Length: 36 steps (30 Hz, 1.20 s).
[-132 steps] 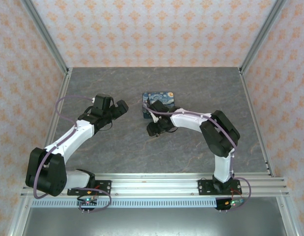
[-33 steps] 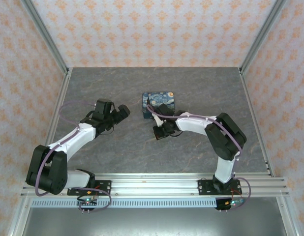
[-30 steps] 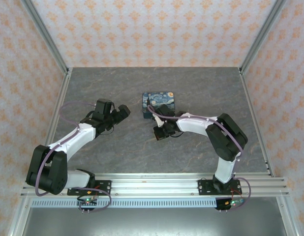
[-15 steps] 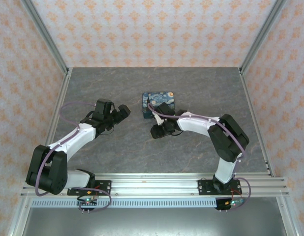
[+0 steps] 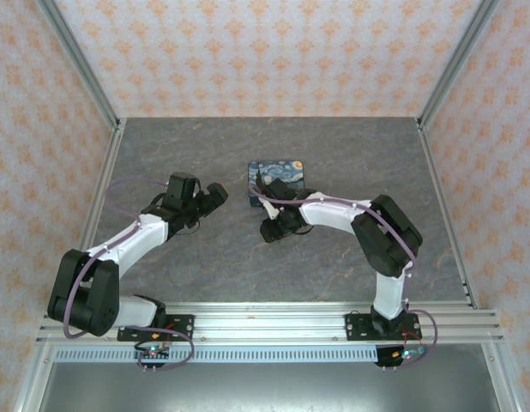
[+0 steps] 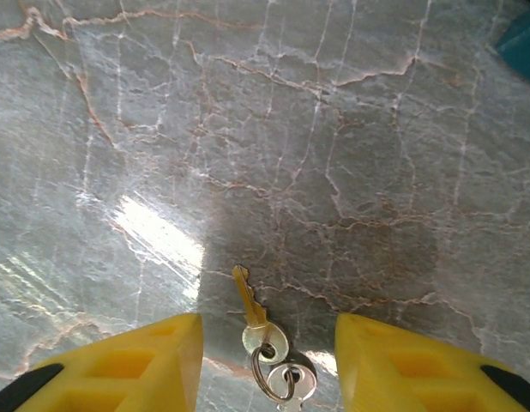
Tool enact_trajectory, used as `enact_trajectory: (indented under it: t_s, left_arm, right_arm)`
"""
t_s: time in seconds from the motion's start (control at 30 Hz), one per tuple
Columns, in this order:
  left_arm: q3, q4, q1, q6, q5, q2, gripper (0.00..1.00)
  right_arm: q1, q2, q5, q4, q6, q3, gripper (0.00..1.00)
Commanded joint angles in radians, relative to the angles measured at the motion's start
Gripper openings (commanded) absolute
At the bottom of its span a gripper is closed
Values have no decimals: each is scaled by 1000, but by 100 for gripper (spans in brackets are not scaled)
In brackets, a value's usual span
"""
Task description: Unlock a padlock with a key
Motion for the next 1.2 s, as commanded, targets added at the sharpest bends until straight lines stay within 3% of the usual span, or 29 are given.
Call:
enact_trajectory:
  t_s: [0.0, 0.43, 0.7, 1.03, 1.17]
  left_arm:
    - [31, 22, 7, -3, 11, 13, 100]
    - [42, 21, 5, -5, 11, 24, 100]
    - [40, 20, 5, -15, 4, 18, 100]
    - [32, 23, 3, -25, -6, 20, 100]
    - [34, 24, 3, -26, -6, 23, 100]
  right_arm:
    - [38, 33, 51, -59, -18, 10, 42]
    - [91, 32, 128, -41, 16, -61, 39]
    - [106, 36, 166, -15, 25, -106, 30]
    - [136, 49, 198, -19, 10, -134, 34]
    - [136, 47, 209, -5, 17, -155, 25]
